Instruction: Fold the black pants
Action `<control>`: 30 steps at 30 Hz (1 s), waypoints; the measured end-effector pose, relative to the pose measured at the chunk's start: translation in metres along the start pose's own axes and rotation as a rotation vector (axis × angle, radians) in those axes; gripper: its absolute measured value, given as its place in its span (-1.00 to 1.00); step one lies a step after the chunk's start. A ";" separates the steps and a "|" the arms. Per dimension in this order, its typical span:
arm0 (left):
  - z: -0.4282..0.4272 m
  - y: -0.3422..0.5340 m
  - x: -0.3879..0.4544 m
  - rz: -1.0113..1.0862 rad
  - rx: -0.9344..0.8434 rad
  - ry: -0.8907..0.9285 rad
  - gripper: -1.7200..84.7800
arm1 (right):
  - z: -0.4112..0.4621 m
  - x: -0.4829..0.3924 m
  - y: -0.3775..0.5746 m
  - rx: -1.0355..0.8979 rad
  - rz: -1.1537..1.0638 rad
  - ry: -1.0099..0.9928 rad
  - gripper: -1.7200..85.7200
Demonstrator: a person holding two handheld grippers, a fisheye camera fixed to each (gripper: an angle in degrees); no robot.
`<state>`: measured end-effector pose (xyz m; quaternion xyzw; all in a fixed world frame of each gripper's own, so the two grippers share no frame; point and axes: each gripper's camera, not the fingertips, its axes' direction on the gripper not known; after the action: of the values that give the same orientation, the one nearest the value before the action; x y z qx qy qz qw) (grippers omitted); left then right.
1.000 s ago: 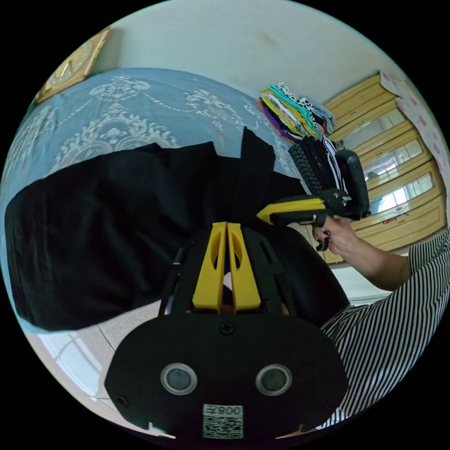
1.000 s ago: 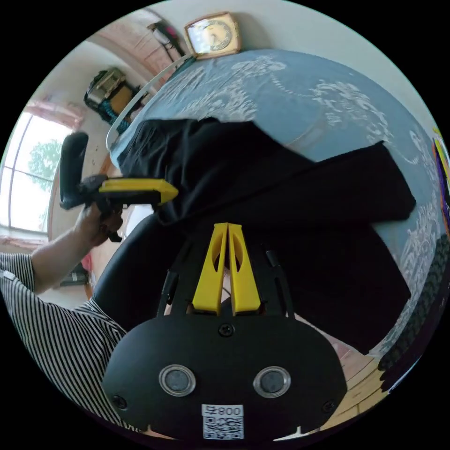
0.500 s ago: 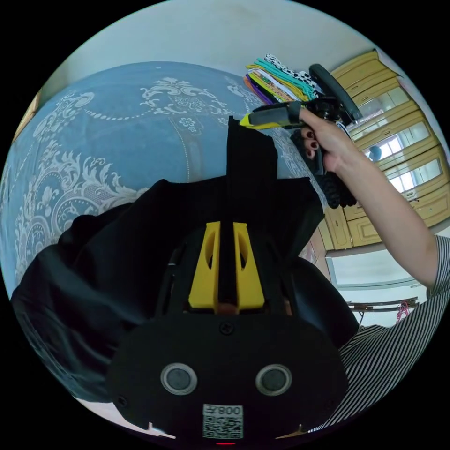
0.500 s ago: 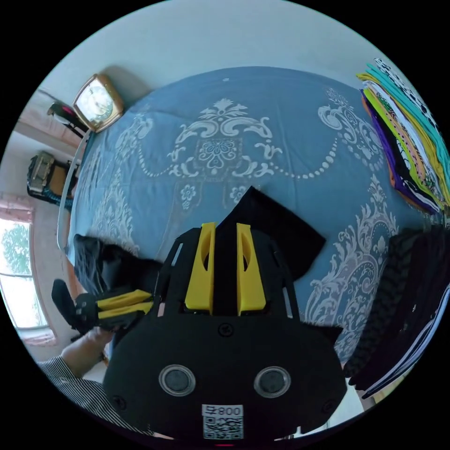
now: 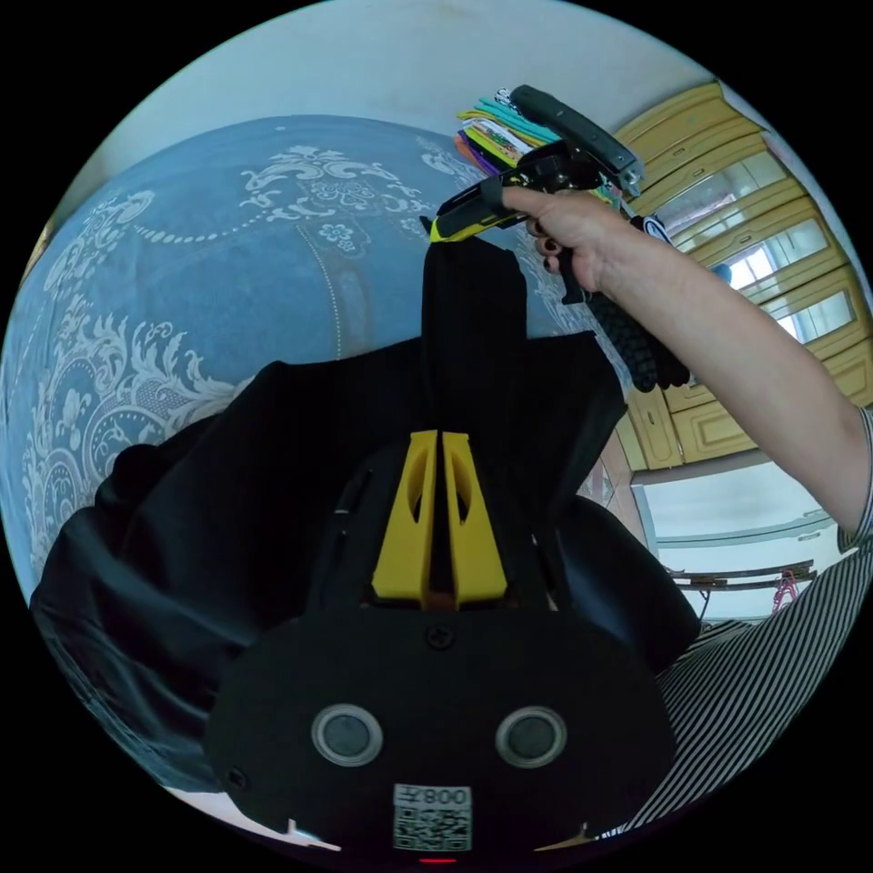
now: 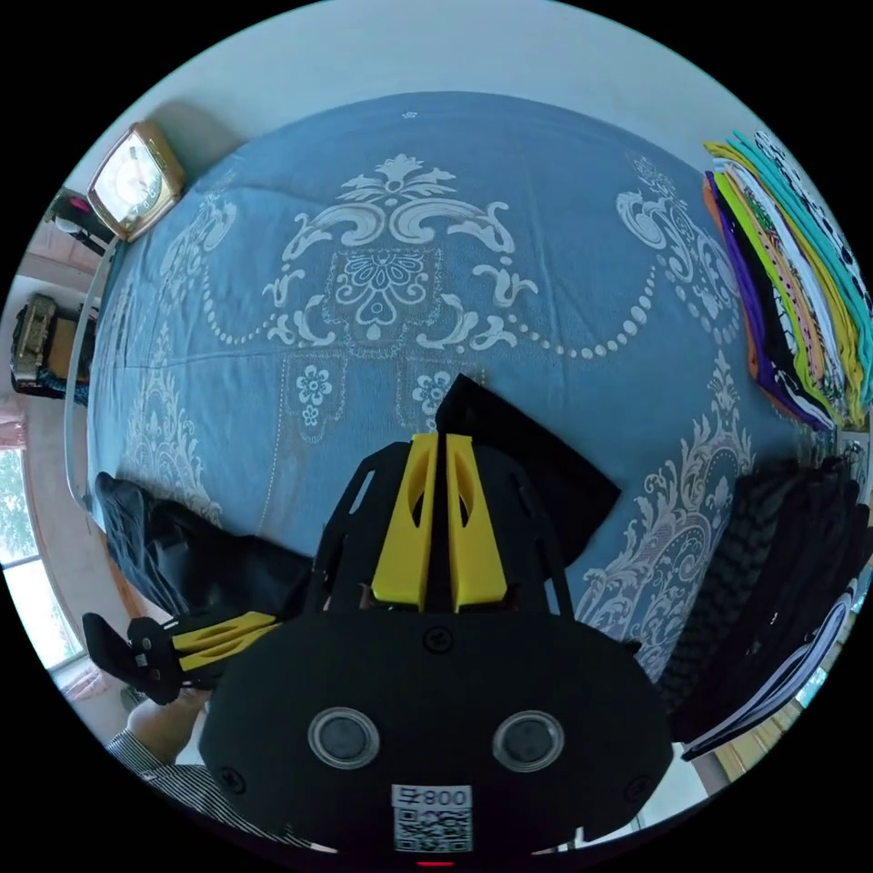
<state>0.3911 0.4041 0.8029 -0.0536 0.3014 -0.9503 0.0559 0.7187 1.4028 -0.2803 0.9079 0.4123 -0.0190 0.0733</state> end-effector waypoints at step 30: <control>0.217 0.015 0.159 0.360 -0.289 -0.012 -0.93 | 0.227 0.257 0.590 0.320 0.554 -0.739 -0.94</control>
<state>0.2645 0.2464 0.9814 -0.0119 0.4388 -0.8717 0.2178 1.3374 1.1780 -0.4601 0.9159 0.0935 -0.3829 0.0764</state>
